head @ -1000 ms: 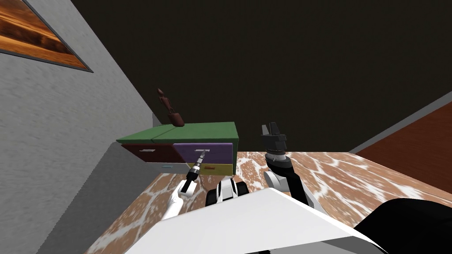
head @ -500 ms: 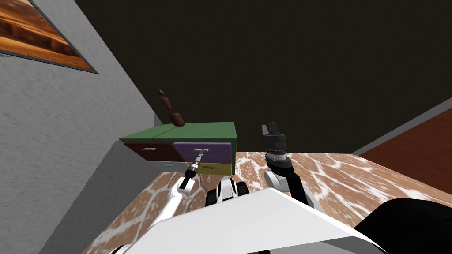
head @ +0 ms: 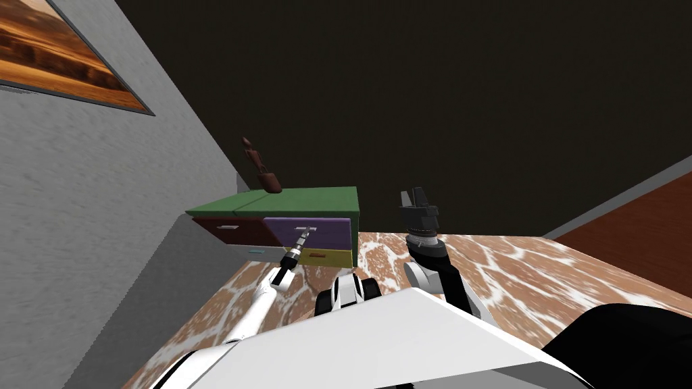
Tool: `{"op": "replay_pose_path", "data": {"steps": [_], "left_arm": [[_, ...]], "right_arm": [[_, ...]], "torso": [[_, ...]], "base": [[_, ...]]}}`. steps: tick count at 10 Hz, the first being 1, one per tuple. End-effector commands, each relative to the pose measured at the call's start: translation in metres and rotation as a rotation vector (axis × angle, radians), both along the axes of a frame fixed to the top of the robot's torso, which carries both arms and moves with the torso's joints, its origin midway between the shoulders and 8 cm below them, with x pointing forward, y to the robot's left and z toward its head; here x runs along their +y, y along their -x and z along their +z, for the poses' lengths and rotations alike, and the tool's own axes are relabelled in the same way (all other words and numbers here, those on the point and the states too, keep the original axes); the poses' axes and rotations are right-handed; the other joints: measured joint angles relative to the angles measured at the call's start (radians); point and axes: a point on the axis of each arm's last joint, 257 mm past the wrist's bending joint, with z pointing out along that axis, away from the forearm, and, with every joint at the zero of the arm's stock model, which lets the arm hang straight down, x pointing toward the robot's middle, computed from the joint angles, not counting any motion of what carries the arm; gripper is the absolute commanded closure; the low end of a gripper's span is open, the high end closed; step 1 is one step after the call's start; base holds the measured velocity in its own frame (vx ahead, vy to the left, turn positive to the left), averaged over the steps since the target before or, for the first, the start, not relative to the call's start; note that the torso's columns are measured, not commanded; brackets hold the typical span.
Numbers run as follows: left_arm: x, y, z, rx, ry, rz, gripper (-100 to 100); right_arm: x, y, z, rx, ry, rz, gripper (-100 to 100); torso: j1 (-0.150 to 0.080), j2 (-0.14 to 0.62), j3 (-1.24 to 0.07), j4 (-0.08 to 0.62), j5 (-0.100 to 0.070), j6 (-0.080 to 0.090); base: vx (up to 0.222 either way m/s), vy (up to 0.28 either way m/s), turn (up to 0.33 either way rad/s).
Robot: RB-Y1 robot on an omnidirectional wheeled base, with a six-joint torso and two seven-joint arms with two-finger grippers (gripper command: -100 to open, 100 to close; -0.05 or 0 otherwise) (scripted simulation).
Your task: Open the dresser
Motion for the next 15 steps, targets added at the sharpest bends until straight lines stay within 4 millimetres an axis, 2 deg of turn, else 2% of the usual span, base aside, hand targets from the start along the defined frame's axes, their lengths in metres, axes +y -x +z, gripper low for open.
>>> {"op": "replay_pose_path", "data": {"steps": [1,2,3,4,5,6,8,9,10,11,12,13,14,15], "left_arm": [[0.015,-0.011,0.005,0.005,0.007,-0.004,-100],[0.018,-0.008,-0.003,0.023,0.007,0.003,-100],[0.026,-0.02,0.02,-0.014,0.018,-0.015,-100],[0.03,-0.019,0.01,0.014,0.019,-0.005,-100],[0.038,-0.029,0.032,-0.022,0.032,-0.022,-100],[0.035,-0.034,0.041,-0.04,0.031,-0.028,-100],[0.042,-0.029,0.021,0.008,0.035,-0.01,-100],[0.04,-0.03,0.025,-0.003,0.035,-0.013,-100],[0.031,-0.019,0.002,0.035,0.023,-0.002,100],[0.019,-0.01,-0.008,0.042,0.019,0.002,100],[0.023,-0.007,-0.02,0.071,0.008,0.016,100],[0.025,-0.003,-0.022,0.073,0.007,0.019,100],[0.024,-0.002,-0.021,0.065,0.007,0.017,100],[0.018,-0.008,-0.003,0.024,0.007,0.003,100]], "right_arm": [[0.0,0.0,0.0,0.0,0.0,0.0,0],[0.0,0.0,0.0,0.0,0.0,0.0,0],[0.0,0.0,0.0,0.0,0.0,0.0,0],[0.0,0.0,0.0,0.0,0.0,0.0,0],[0.0,0.0,0.0,0.0,0.0,0.0,0],[0.0,0.0,0.0,0.0,0.0,0.0,0],[0.0,0.0,0.0,0.0,0.0,0.0,0],[0.0,0.0,0.0,0.0,0.0,0.0,0],[0.0,0.0,0.0,0.0,0.0,0.0,0],[0.0,0.0,0.0,0.0,0.0,0.0,0],[0.0,0.0,0.0,0.0,0.0,0.0,0],[0.0,0.0,0.0,0.0,0.0,0.0,0],[0.0,0.0,0.0,0.0,0.0,0.0,0],[0.0,0.0,0.0,0.0,0.0,0.0,0]], "torso": [[-0.002,0.0,0.0,0.0,0.0,0.0],[-0.003,0.0,0.0,0.0,-0.001,0.0],[-0.001,0.0,0.0,0.0,0.0,0.0],[-0.002,0.002,0.001,0.001,-0.001,0.0],[-0.003,0.001,0.001,0.0,-0.001,0.0],[-0.004,0.001,0.0,0.0,-0.001,0.0],[-0.001,0.001,0.0,0.001,0.0,0.0],[0.001,0.0,0.0,0.0,0.0,0.0],[0.0,0.0,0.0,0.0,0.0,0.0],[0.002,0.0,0.0,0.0,0.001,0.0],[0.003,-0.003,-0.001,-0.002,0.001,0.002],[0.004,-0.008,-0.004,-0.007,0.003,-0.001],[0.003,-0.011,-0.006,-0.009,0.003,-0.005],[0.003,-0.011,-0.006,-0.01,0.003,-0.005]], "base": [[-0.014,-0.072,0.035],[-0.008,-0.037,0.01],[-0.036,-0.057,0.062],[-0.022,-0.069,0.036],[-0.023,-0.092,0.059],[-0.032,-0.096,0.034],[-0.015,-0.03,-0.008],[0.0,0.0,0.0],[0.019,0.065,-0.057],[0.059,0.152,-0.076],[0.051,0.138,-0.077],[0.015,0.053,-0.034],[-0.002,-0.001,0.024],[-0.014,-0.019,0.033]]}}
